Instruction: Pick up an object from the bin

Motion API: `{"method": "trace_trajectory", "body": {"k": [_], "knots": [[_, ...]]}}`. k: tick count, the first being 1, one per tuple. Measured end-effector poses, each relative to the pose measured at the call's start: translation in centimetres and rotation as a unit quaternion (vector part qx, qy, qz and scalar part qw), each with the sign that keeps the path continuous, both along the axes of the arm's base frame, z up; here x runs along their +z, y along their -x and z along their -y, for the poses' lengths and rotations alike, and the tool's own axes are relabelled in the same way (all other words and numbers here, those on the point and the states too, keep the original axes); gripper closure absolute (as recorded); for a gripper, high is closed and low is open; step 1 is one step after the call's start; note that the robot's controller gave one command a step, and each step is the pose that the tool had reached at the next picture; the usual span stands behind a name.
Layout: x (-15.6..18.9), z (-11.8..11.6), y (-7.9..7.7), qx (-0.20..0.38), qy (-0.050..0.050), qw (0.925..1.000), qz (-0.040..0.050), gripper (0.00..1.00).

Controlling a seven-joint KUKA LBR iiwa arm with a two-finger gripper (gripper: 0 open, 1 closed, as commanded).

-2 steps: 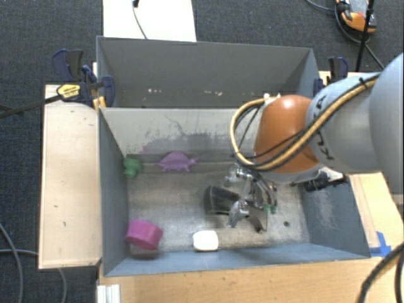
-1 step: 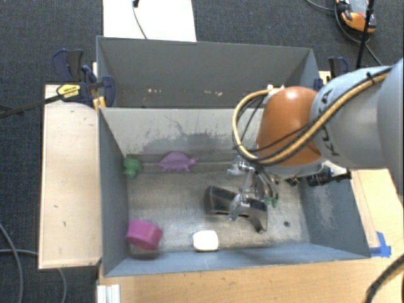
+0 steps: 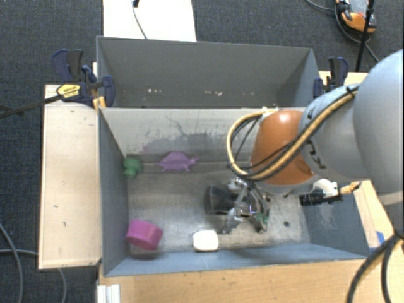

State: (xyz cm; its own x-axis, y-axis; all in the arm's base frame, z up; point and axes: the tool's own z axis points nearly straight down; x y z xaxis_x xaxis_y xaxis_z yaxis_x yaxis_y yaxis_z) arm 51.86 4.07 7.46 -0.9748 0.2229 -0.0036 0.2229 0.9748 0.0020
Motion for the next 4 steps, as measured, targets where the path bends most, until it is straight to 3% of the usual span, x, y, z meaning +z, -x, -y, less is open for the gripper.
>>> {"method": "trace_trajectory", "body": {"k": [1, 4], "knots": [[-0.35, -0.70, -0.67, -0.057, 0.002, 0.9984, -0.0022, 1.00], [0.58, -0.69, -0.55, -0.056, 0.001, 0.9984, -0.0024, 1.00]]}}
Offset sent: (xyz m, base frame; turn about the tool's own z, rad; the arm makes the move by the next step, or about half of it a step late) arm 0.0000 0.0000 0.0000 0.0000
